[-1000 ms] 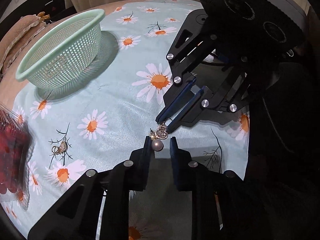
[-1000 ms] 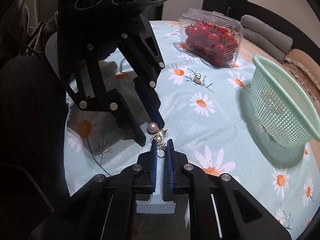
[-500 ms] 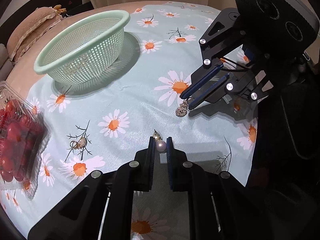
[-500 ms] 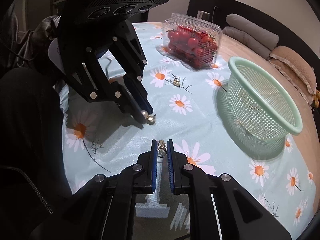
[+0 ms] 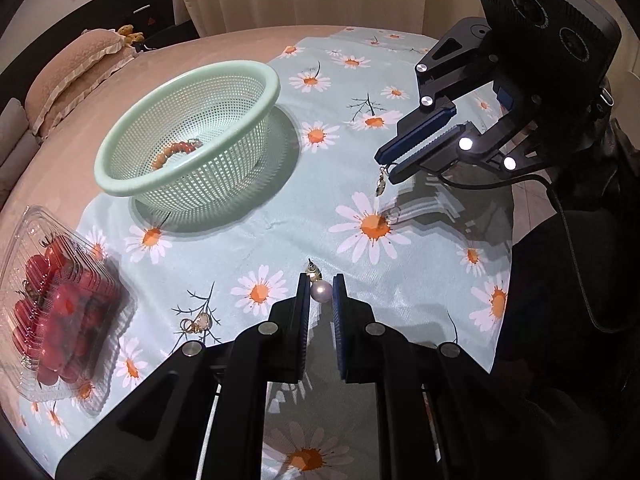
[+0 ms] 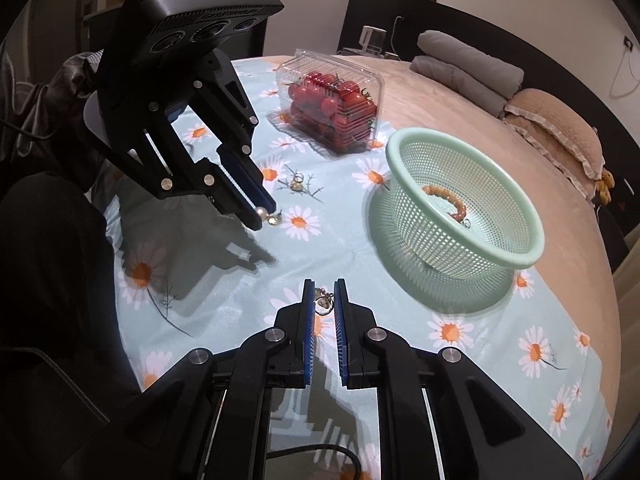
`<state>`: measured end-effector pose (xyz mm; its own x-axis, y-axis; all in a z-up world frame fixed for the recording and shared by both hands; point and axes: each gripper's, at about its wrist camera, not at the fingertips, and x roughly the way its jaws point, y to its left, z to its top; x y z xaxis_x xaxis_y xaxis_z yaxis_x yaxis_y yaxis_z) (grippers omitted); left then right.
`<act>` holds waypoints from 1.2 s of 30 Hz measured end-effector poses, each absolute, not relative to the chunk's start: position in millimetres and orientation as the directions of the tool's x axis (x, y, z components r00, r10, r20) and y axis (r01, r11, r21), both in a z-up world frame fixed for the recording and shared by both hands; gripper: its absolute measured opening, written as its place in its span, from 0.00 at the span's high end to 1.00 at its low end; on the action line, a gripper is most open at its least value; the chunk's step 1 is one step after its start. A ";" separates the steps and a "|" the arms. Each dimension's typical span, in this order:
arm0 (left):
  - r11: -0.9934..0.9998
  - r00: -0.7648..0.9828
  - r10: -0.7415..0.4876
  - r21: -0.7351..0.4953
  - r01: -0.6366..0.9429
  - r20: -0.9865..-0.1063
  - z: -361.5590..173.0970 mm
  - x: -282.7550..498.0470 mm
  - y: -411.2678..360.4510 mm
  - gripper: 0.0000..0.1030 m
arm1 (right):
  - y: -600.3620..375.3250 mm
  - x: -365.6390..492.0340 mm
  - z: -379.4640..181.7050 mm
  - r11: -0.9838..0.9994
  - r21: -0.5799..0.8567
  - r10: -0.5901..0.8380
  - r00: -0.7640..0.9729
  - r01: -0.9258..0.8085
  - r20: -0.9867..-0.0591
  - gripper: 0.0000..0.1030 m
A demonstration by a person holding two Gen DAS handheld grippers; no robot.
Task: Organize jewelry
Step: 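Lower the pearl earring into the basket with the left tool while the right tool drops its charm there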
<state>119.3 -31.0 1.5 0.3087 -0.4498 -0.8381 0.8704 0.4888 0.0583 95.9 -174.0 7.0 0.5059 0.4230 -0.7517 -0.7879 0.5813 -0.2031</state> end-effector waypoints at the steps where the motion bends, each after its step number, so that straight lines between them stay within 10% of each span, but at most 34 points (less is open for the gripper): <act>1: 0.489 0.313 -0.451 0.062 0.870 -0.836 4.1 121.3 -30.9 0.89 | -177.2 96.4 10.3 0.584 -0.214 0.414 0.514 -0.783 -0.751 0.91; 18: 0.779 0.467 -0.393 -0.018 0.626 -0.792 44.8 250.1 -65.8 0.88 | -178.0 172.5 74.2 0.611 -0.311 0.410 0.627 -0.728 -0.663 0.91; 36: 0.826 0.453 -0.364 -0.058 0.560 -0.814 10.6 255.1 -88.7 0.88 | -191.5 252.1 1.7 0.801 -0.150 0.321 0.628 -0.580 -0.709 0.90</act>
